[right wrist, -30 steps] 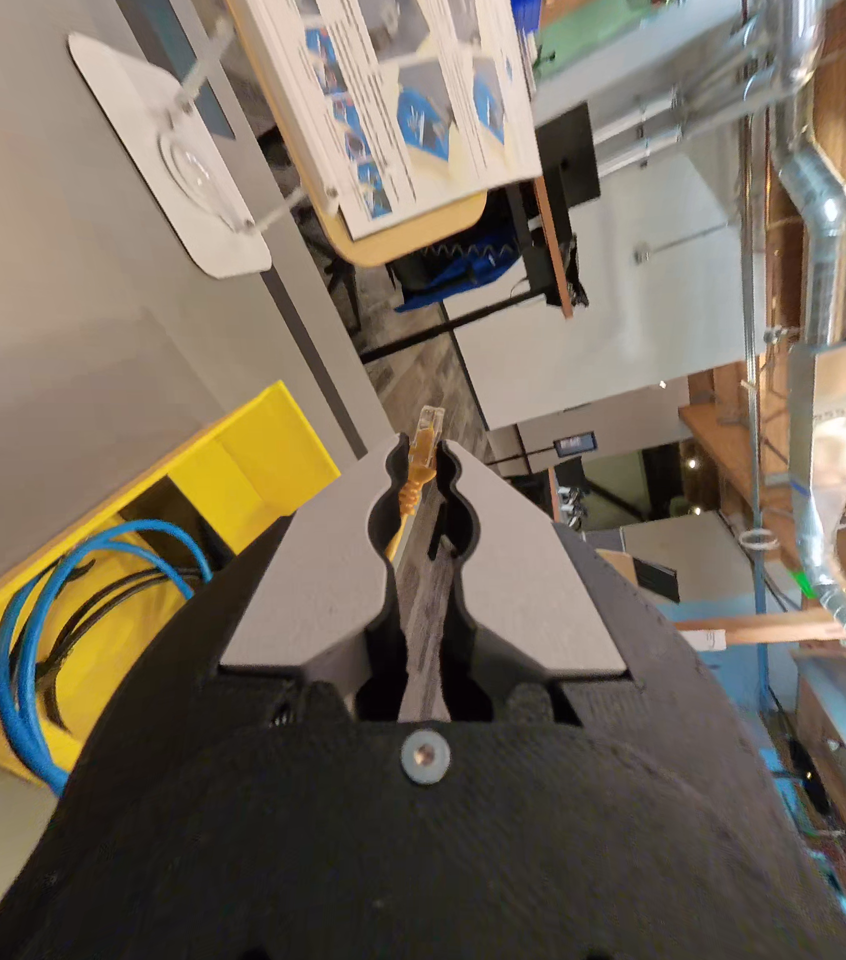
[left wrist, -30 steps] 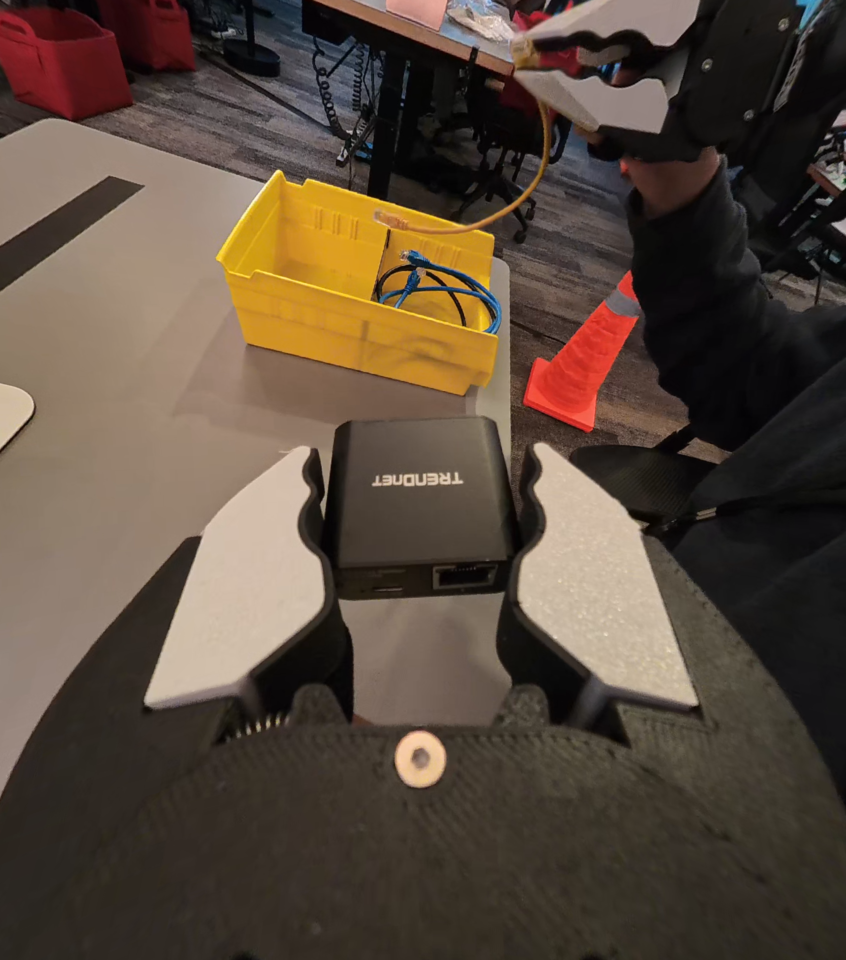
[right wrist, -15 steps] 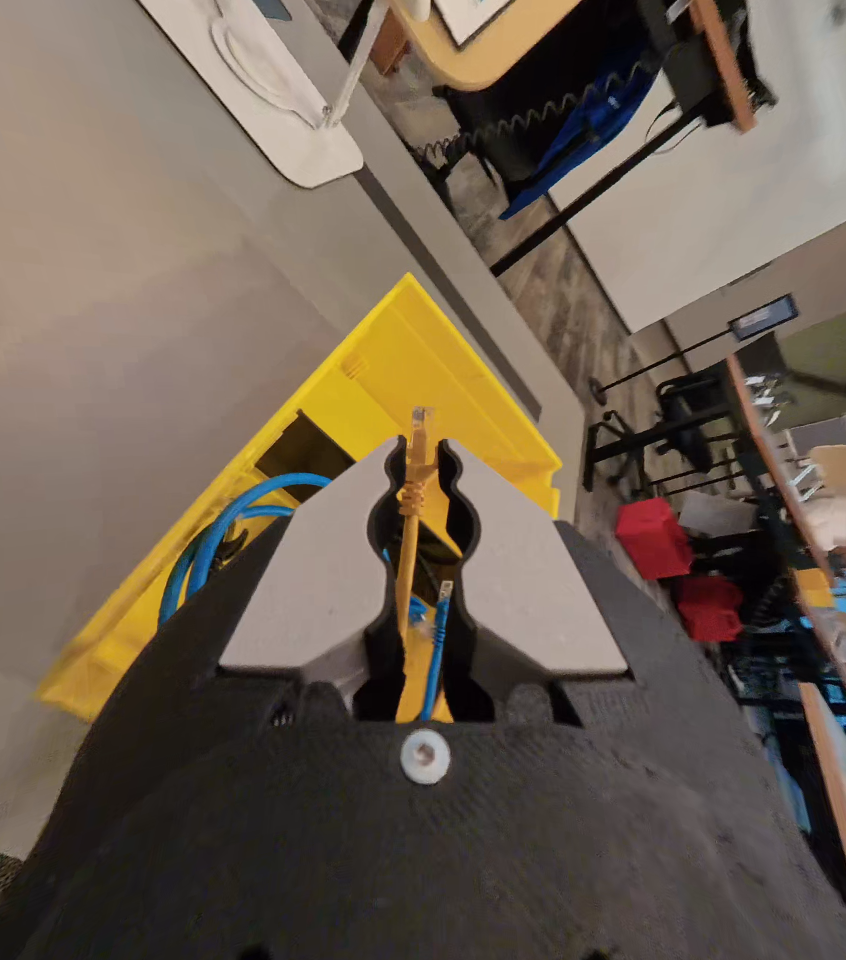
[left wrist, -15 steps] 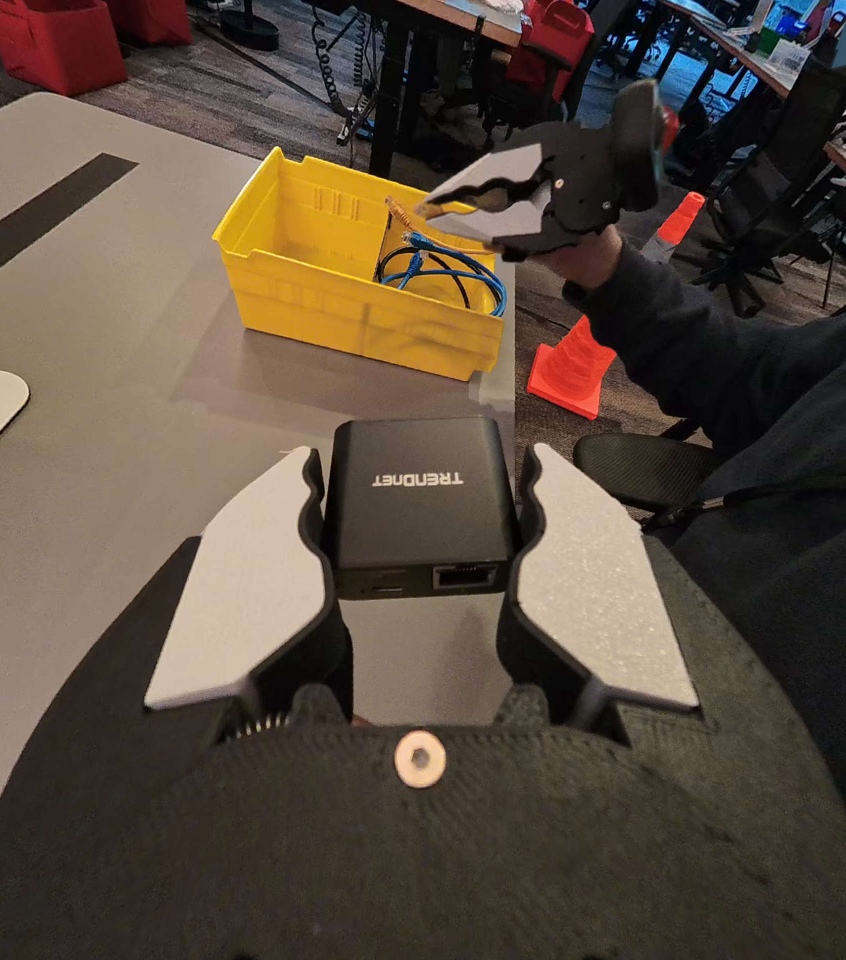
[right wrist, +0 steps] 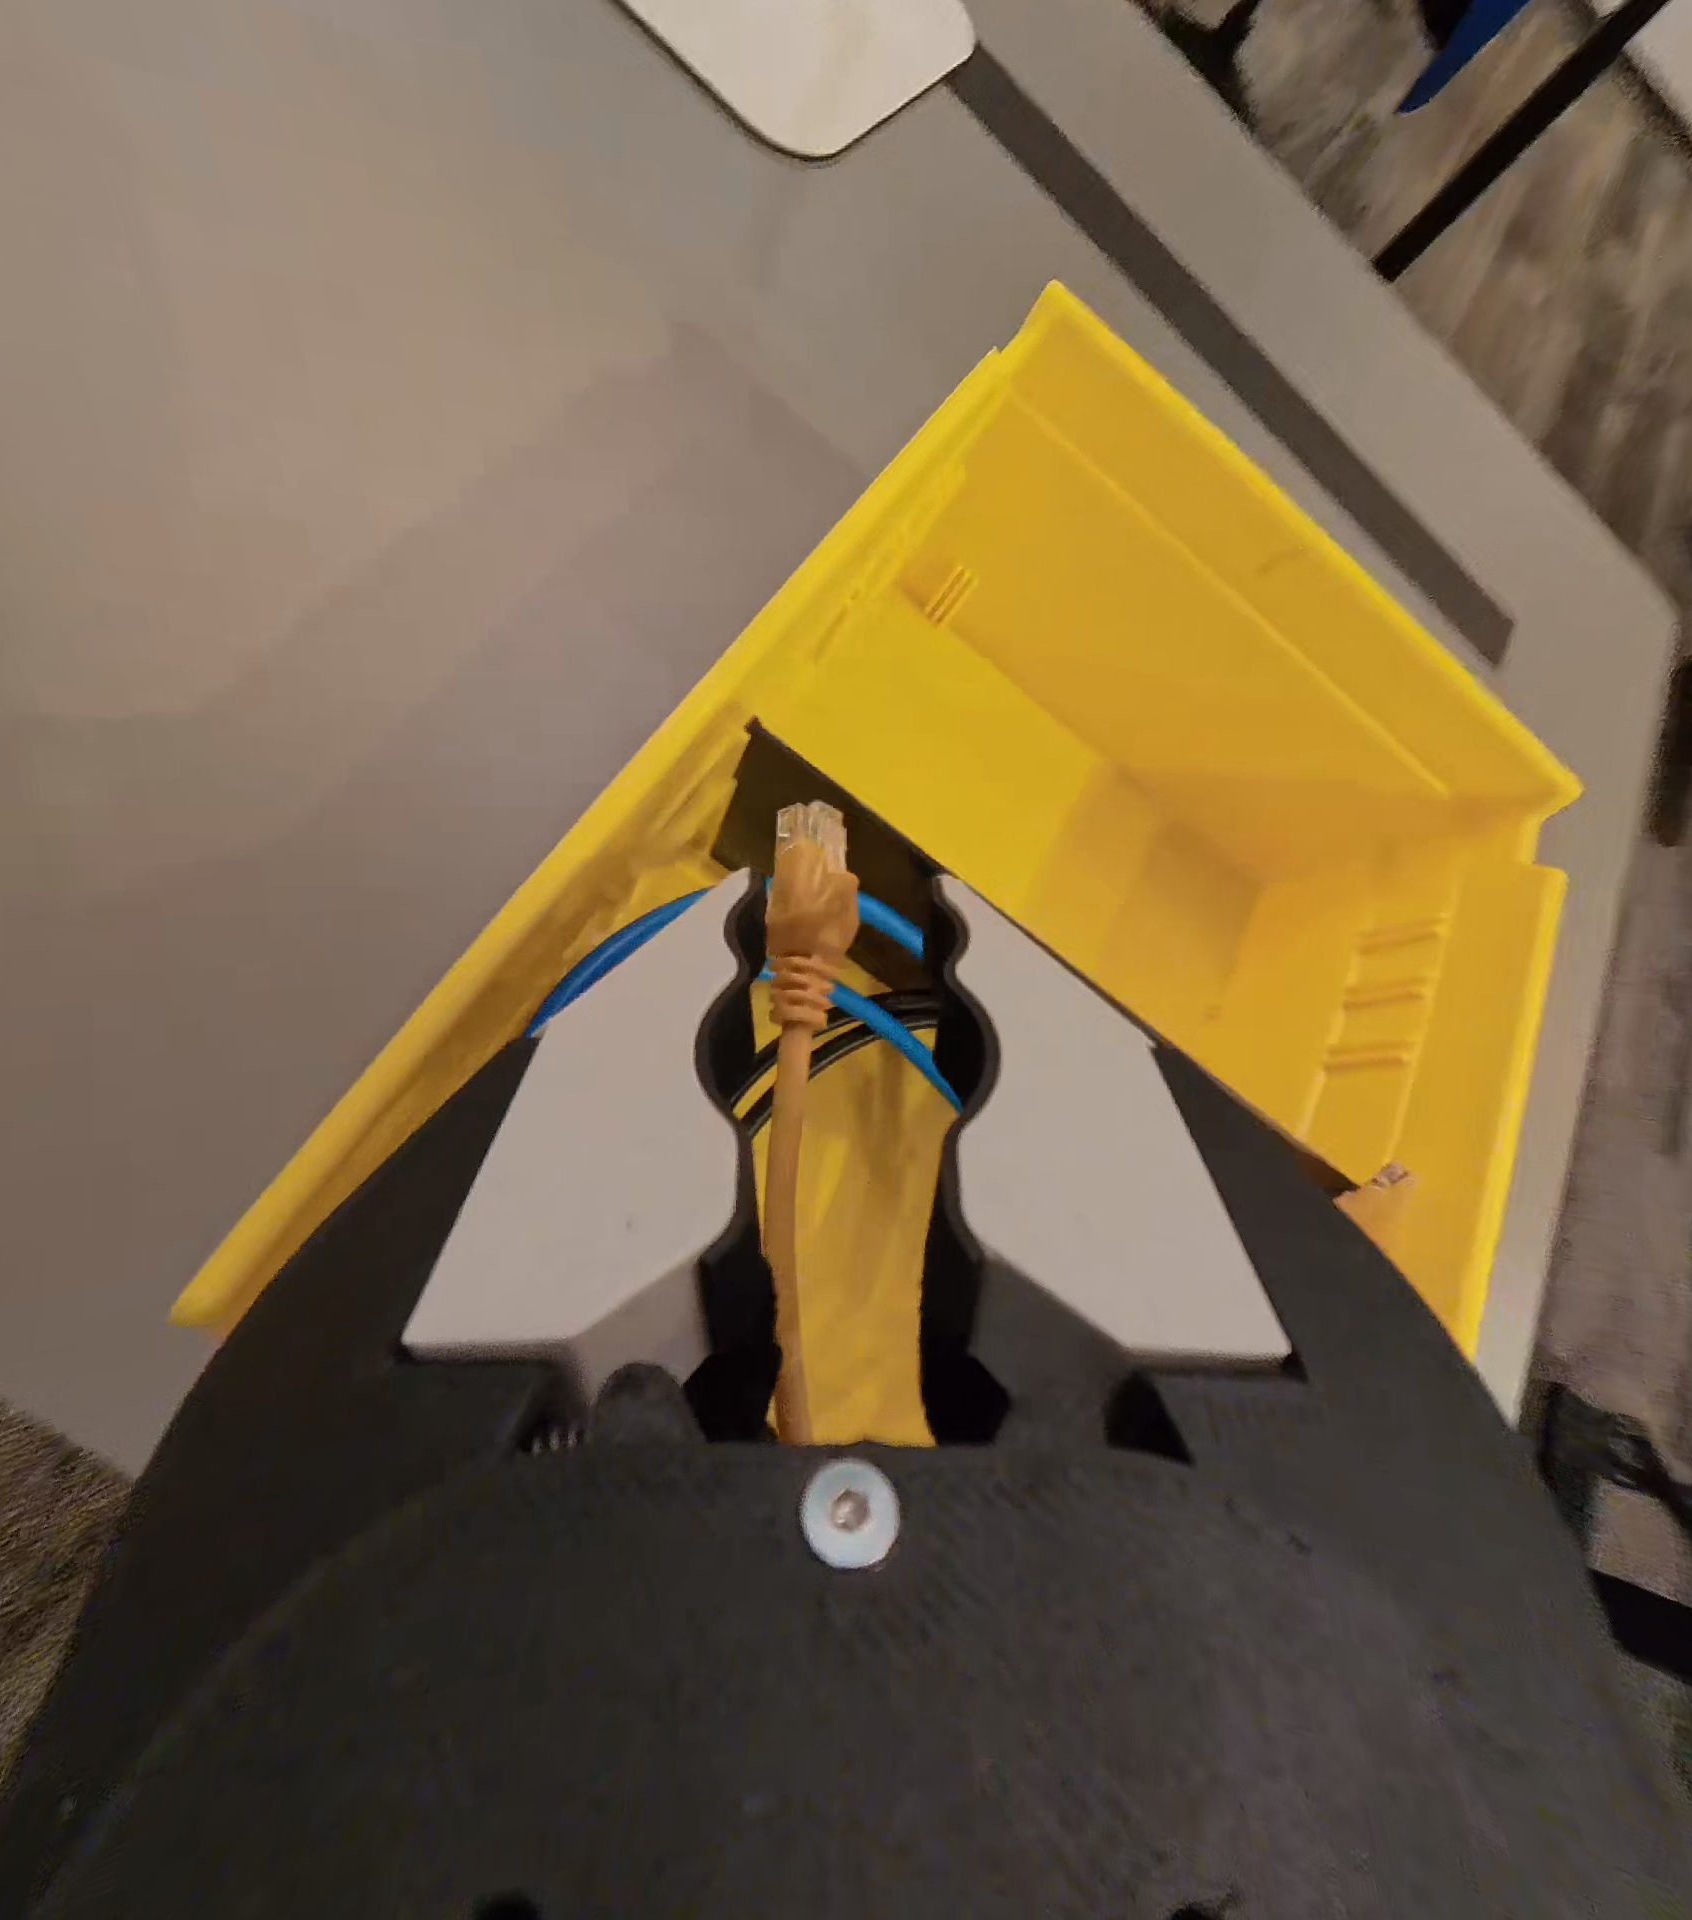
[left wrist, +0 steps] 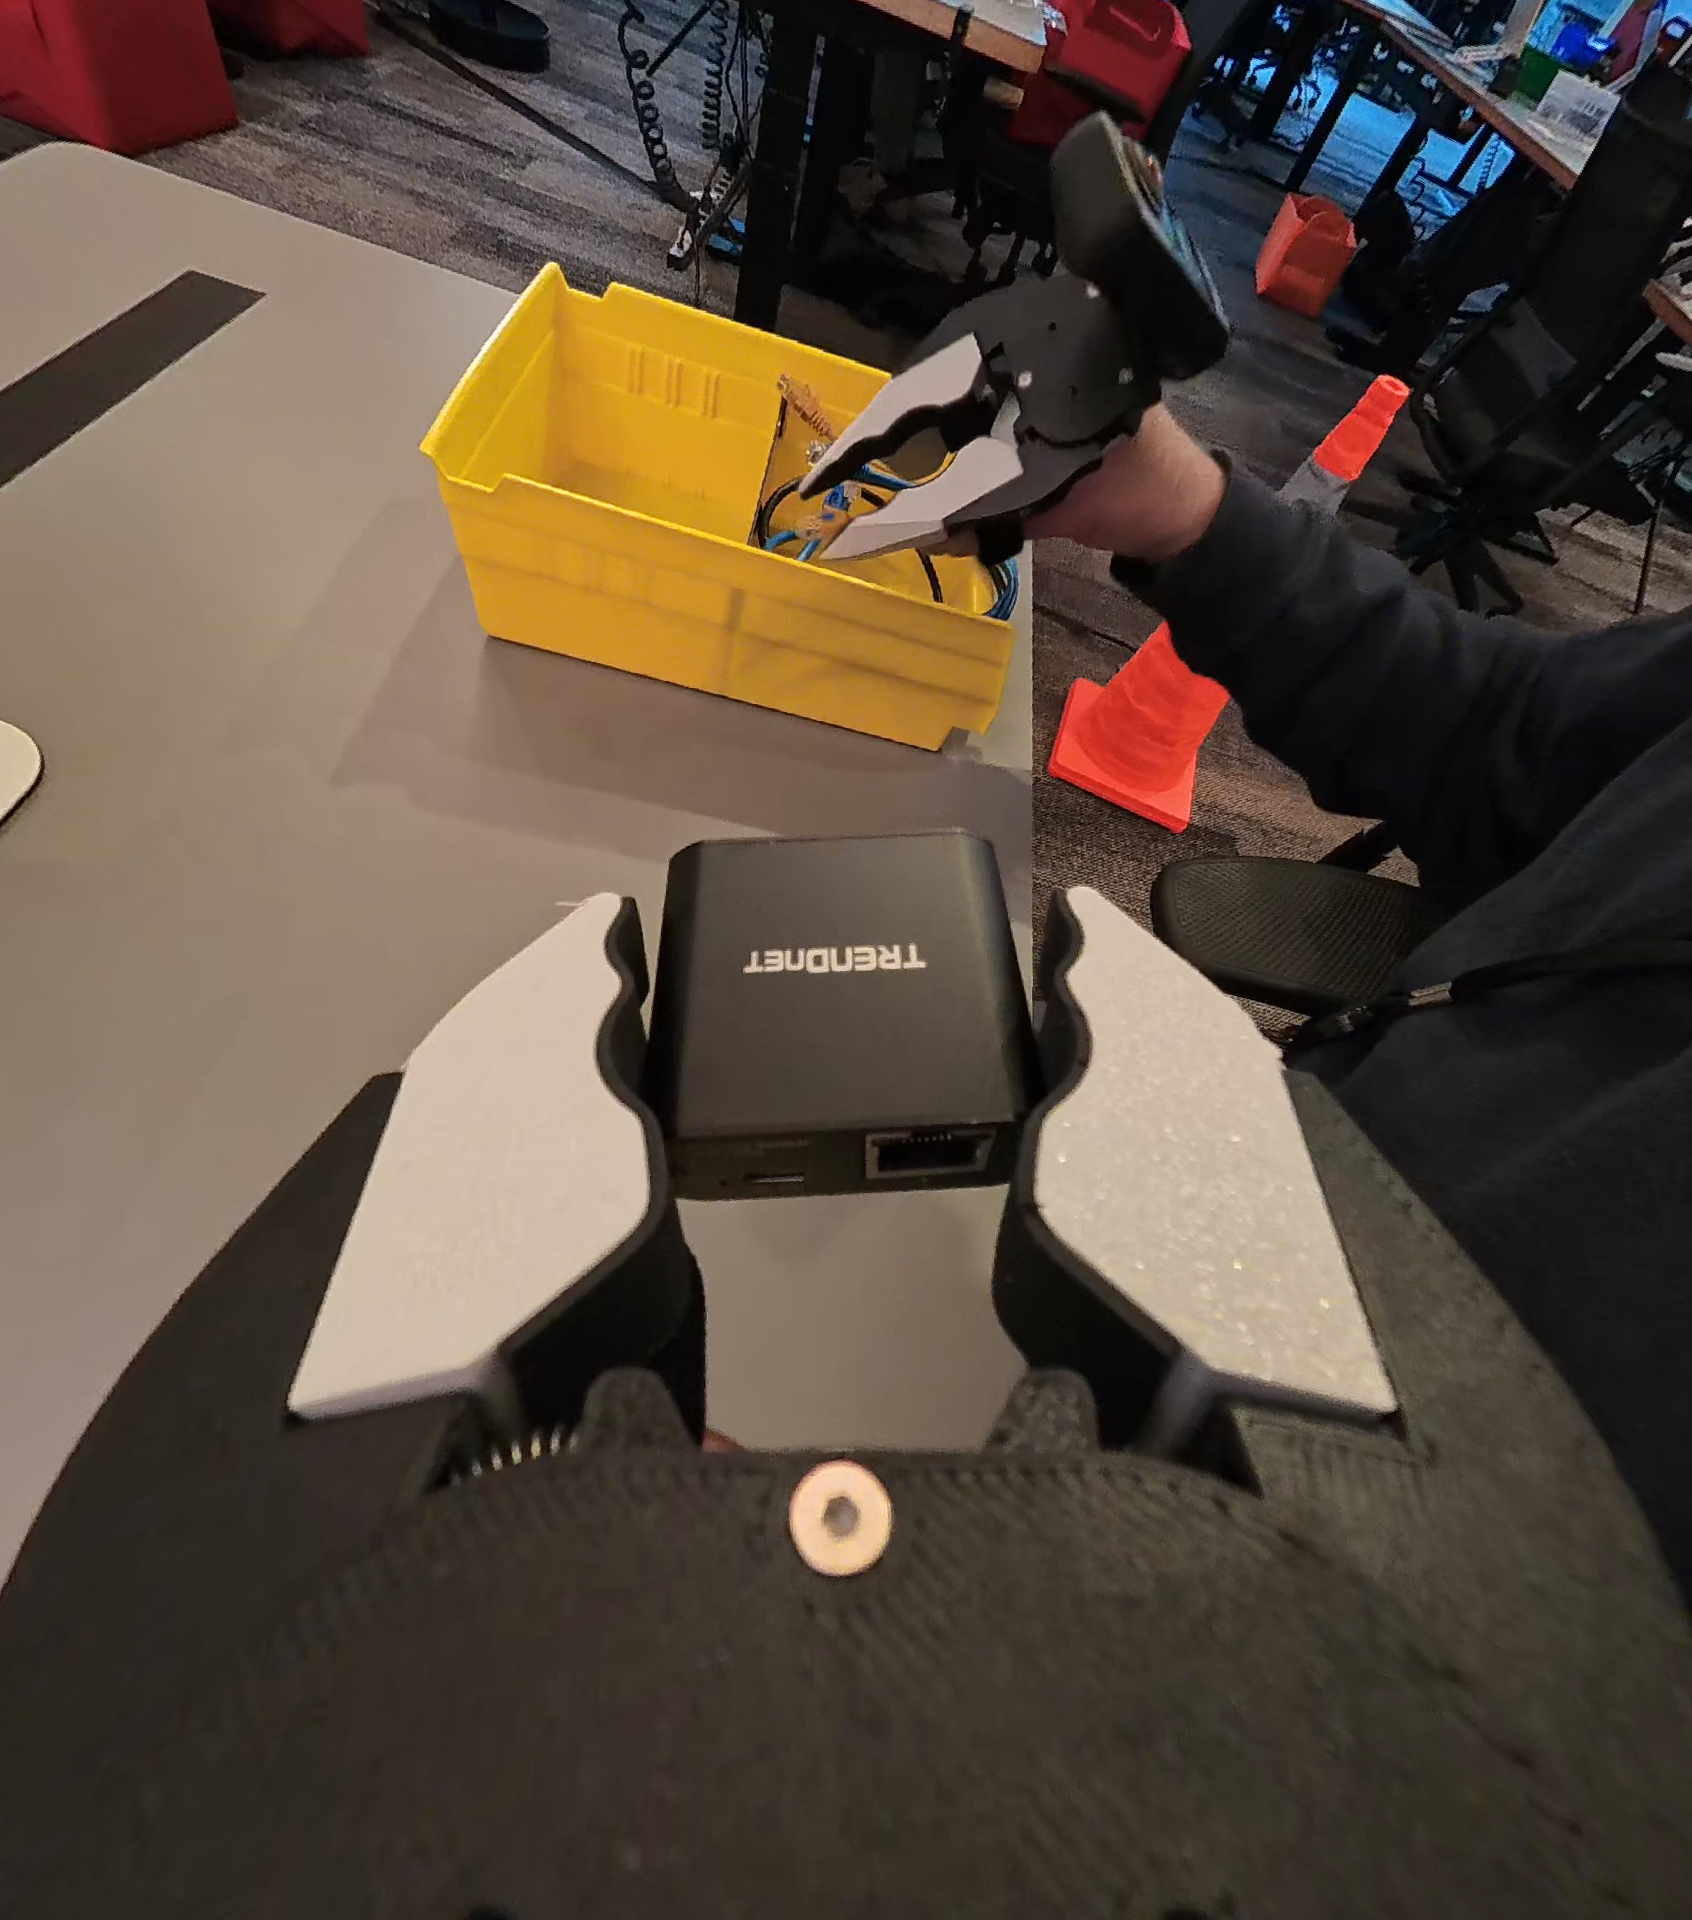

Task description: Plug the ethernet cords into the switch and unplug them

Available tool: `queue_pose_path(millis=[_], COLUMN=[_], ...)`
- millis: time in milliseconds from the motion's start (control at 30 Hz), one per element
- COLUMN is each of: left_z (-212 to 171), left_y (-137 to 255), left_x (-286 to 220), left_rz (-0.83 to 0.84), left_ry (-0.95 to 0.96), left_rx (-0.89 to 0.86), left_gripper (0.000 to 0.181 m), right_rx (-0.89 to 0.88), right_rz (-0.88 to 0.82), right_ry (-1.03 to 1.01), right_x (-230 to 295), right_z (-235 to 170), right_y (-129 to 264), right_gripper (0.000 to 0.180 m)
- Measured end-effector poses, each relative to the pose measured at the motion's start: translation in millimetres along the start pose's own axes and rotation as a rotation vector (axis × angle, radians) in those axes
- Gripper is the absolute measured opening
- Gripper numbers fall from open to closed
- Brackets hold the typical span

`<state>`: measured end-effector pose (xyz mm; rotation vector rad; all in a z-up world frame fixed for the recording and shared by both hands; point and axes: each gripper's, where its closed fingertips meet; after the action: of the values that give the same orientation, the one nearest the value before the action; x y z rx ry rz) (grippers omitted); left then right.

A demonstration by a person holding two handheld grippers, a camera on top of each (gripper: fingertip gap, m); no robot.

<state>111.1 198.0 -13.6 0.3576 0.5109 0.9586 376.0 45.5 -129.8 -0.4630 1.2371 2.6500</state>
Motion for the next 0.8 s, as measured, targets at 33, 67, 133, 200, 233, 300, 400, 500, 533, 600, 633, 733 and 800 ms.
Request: queue_pose_path(millis=[33,67,133,200,233,300,400,500,533,600,633,733,800], left_z=[-1,-1,-2,-2,-2,-3,-5,-5,-5,-5,-4,-3,-1], left_y=[0,-1,-1,-1,-1,-3,-5,-6,-7,-10,-11,-16,-19], left_x=[0,0,0,0,0,0,0,-1,-1,-2,-4,-9,-13], left_rz=[0.0,-0.001,-0.001,-0.003,-0.004,-0.005,-0.008,-0.013,-0.015,-0.026,-0.034,-0.06,-0.076], left_ry=[0.0,0.0,0.0,0.001,0.002,0.003,0.003,0.004,0.004,0.009,0.013,0.019,0.022], left_rx=[0.002,0.005,0.006,0.006,0.006,0.01,0.016,0.015,0.016,0.013,0.01,-0.001,-0.011], left_gripper=[0.073,0.073,0.073,0.073,0.073,0.073,0.073,0.073,0.073,0.073,0.073,0.073,0.073], right_rx=[0.013,0.022,0.043,0.05,0.064,0.077,0.099,0.041,0.013,-0.035,-0.06,-0.187,-0.298], right_rz=[0.033,0.055,0.096,0.135,0.158,0.179,0.148,0.125,0.113,0.073,0.049,0.012,0.009], right_ry=[-0.011,-0.015,-0.021,-0.038,-0.047,-0.058,-0.037,-0.065,-0.063,-0.007,0.041,0.234,0.394], right_x=[1,1,2,3,4,3,-4,-13,-14,-12,-7,31,73], right_z=[-1,-2,-5,-4,-6,-6,-9,2,9,25,35,81,116], right_y=[1,2,5,9,11,14,21,39,46,59,65,80,87], right_gripper=[0.032,0.033,0.036,0.04,0.044,0.046,0.045,0.043,0.043,0.043,0.044,0.047,0.048])
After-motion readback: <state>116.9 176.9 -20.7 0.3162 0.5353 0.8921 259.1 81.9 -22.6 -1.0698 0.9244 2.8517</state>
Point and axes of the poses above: each gripper's, where its closed fingertips meet, y back along the fingers, z out of its top, x = y × z across the jaws, and after that the axes turned 6 degrees about x, right-handed
